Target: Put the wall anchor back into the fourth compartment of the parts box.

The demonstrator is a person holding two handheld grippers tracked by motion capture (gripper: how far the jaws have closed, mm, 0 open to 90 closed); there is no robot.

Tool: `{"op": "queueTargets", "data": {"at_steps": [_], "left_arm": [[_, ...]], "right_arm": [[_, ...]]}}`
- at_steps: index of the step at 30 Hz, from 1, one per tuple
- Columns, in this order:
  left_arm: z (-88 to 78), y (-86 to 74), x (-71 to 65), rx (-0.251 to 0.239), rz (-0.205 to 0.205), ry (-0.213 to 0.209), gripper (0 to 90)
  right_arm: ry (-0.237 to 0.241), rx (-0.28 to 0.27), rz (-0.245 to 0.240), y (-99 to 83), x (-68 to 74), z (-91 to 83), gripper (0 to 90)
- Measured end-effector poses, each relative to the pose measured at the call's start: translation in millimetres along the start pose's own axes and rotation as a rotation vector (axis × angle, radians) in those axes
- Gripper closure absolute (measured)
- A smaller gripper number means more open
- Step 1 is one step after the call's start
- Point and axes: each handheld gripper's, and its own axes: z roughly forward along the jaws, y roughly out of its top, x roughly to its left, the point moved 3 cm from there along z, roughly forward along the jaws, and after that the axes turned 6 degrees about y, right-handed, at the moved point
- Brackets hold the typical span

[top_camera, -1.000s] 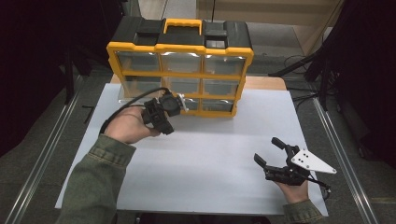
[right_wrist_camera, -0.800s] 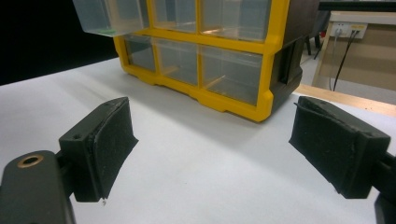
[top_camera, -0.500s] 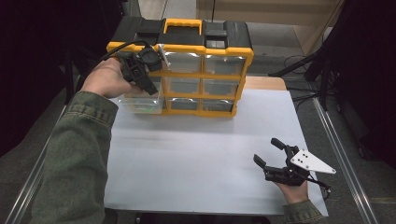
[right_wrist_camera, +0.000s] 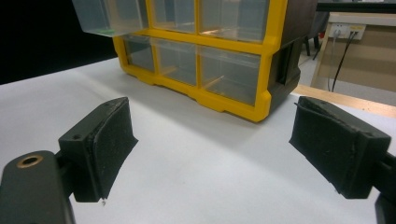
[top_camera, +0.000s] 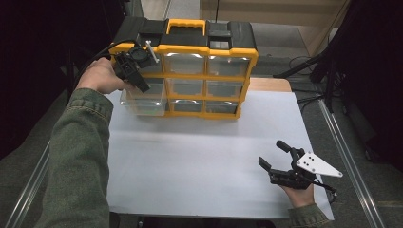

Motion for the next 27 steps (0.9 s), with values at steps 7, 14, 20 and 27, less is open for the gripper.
{"op": "queueTargets", "data": {"at_steps": [7,14,20,27], "left_arm": [[-1.5,0.1,-4.5,0.011,-0.015,-0.003,67.0],[-3.3,0.8,-11.6,0.024,-0.047,0.004,31.5],[-10.0,3.5,-21.4,0.006,-0.044,-0.009,34.4],[-10.0,8.1,-63.3,-0.009,0.025,0.006,34.5]], "right_arm": [[0.001,0.002,0.001,-0.5,0.5,0.7,13.2],[0.002,0.002,0.001,-0.4,0.6,0.8,13.2],[0.003,0.002,0.001,-0.4,0.5,0.8,13.2],[0.003,0.004,0.005,-0.6,0.9,1.6,13.2]]}}
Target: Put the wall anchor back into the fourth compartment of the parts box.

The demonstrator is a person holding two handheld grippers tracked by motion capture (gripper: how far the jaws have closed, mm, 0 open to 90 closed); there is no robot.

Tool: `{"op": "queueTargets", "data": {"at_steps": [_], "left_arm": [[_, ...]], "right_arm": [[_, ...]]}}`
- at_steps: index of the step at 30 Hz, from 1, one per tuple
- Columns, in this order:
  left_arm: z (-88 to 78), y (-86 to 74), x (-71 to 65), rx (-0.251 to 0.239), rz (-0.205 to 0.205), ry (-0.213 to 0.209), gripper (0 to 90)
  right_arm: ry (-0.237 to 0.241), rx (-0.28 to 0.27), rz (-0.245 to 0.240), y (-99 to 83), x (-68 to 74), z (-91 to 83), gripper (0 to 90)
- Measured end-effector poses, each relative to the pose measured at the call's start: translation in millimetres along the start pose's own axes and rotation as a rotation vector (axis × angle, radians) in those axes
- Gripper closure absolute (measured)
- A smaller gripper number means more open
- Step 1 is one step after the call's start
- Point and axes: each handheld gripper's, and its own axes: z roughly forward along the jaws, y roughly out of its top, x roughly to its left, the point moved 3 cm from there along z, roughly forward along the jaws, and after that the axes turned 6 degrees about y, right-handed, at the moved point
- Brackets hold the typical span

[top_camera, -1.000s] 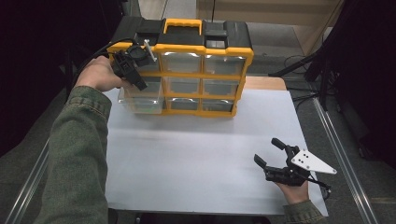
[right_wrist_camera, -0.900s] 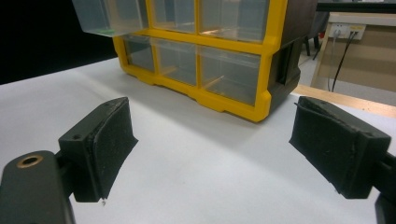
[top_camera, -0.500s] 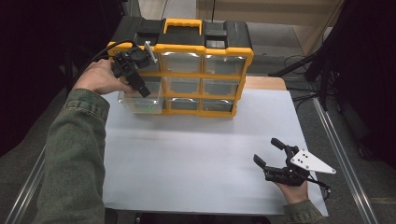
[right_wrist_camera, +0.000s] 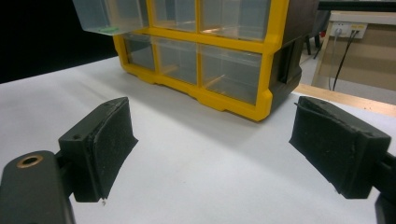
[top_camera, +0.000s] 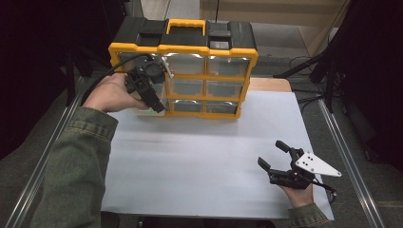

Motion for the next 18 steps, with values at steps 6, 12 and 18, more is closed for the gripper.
{"op": "queueTargets", "data": {"at_steps": [6,12,18], "left_arm": [[12.0,-7.3,-25.9,0.003,0.023,-0.006,34.6],[30.3,-17.3,-44.9,0.02,0.048,-0.024,34.5],[57.1,-29.4,-56.7,0.018,0.031,-0.032,34.5]], "right_arm": [[-0.001,-0.003,-0.001,0.3,-0.3,-0.5,13.2],[-0.001,0.0,-0.002,-0.1,-0.1,0.0,13.2],[-0.006,-0.005,-0.003,0.4,-0.2,-1.3,13.2]]}}
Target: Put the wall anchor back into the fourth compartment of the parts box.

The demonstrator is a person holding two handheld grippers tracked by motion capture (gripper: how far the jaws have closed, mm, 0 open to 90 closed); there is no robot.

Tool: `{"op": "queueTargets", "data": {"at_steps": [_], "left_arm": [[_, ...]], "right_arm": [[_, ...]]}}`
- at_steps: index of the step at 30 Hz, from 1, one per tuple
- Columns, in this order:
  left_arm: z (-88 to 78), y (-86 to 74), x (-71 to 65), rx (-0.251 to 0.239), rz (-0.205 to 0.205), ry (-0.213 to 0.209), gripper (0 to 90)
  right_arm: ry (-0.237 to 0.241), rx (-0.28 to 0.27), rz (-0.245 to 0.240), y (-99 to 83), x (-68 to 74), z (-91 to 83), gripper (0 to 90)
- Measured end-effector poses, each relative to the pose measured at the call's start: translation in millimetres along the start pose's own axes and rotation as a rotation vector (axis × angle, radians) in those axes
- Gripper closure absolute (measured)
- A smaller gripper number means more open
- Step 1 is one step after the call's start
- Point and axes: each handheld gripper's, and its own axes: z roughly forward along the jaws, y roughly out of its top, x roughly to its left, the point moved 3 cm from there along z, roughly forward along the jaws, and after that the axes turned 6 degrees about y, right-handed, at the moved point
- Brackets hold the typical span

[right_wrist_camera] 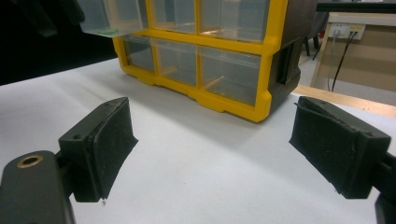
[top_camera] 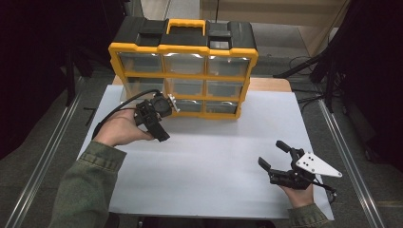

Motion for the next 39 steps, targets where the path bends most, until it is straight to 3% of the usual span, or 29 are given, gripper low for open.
{"op": "queueTargets", "data": {"at_steps": [8,14,24,32,34,35,37,39], "left_arm": [[39.3,-20.0,-12.6,0.049,-0.026,-0.027,34.5],[57.8,-36.8,-16.6,0.075,-0.055,-0.032,34.5],[63.5,-66.1,-21.4,0.072,-0.096,-0.028,34.5],[63.3,-105.1,-25.8,0.066,-0.153,-0.007,34.4],[60.9,-115.0,-26.2,0.018,-0.169,0.014,34.4],[58.9,-119.6,-26.1,-0.026,-0.185,0.025,34.5],[54.9,-128.0,-26.5,-0.137,-0.212,0.006,34.4],[51.6,-134.0,-27.8,-0.242,-0.217,0.005,34.4]], "right_arm": [[-0.002,0.001,-0.001,-0.1,0.1,-0.1,13.2],[-0.003,0.0,0.0,0.0,-0.4,-0.4,13.2],[-0.001,-0.005,0.009,0.0,1.3,-0.6,13.2],[0.001,-0.008,0.01,0.4,1.4,-0.9,13.2],[0.001,-0.009,0.006,0.4,1.2,-0.2,13.2],[0.001,-0.009,0.005,0.3,1.1,0.1,13.2],[0.001,-0.007,0.003,0.1,0.9,0.2,13.2],[0.001,-0.005,0.006,-0.1,1.2,0.4,13.2]]}}
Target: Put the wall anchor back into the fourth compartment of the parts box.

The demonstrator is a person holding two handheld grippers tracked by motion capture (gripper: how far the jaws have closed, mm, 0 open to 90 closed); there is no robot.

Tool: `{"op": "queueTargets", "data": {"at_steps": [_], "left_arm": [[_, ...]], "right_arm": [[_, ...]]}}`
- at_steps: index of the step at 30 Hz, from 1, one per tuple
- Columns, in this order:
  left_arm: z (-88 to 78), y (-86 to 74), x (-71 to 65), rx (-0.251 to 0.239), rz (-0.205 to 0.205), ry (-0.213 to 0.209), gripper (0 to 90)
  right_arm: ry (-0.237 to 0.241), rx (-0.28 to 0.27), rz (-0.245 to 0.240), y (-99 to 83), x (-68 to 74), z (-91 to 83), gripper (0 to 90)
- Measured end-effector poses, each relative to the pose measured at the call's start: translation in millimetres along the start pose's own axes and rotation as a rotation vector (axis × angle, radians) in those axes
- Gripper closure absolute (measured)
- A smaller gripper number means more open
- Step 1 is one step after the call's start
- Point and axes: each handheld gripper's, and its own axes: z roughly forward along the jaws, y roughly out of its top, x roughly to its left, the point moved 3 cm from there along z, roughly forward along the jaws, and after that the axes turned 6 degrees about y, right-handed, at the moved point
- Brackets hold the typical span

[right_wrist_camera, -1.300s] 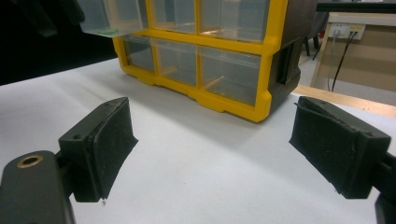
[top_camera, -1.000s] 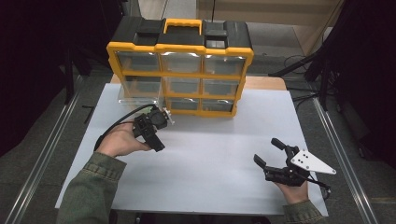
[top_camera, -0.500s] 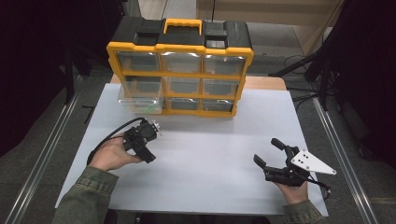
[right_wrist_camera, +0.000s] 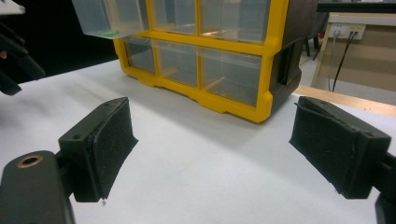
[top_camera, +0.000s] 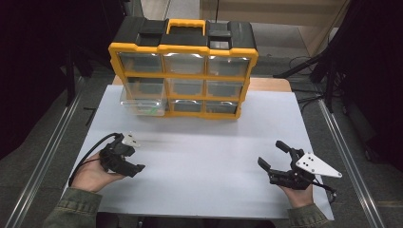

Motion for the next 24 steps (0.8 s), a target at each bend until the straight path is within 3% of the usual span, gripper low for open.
{"op": "queueTargets", "data": {"at_steps": [4,8,11,14,16,20,22,24], "left_arm": [[-10.7,-2.5,-6.4,-0.272,0.006,0.044,34.0],[-18.4,-5.2,-11.1,-0.573,-0.062,0.067,33.7],[-20.3,-9.4,-8.9,-0.725,-0.132,0.077,32.2],[-22.3,-13.4,-7.4,-0.827,-0.184,0.074,27.5],[-24.4,-14.0,-8.1,-0.859,-0.185,0.096,17.9],[-34.3,-15.1,-11.6,-0.965,-0.17,0.158,13.7],[-37.1,-15.7,-11.8,-0.99,-0.174,0.184,13.7],[-36.3,-16.1,-10.8,-0.982,-0.18,0.184,13.8]], "right_arm": [[0.002,0.003,0.002,-0.5,0.5,1.0,13.2],[0.003,0.001,0.006,-0.5,0.7,1.4,13.2],[0.004,-0.001,0.002,-0.3,0.5,0.6,13.2],[0.002,-0.003,0.002,0.0,0.3,0.1,13.2],[0.002,-0.005,0.004,0.2,0.4,0.0,13.2],[0.003,-0.004,0.004,0.2,0.5,-0.3,13.2],[0.003,-0.005,0.003,0.2,0.6,-0.3,13.2],[0.003,-0.002,0.006,0.0,1.1,-0.6,13.2]]}}
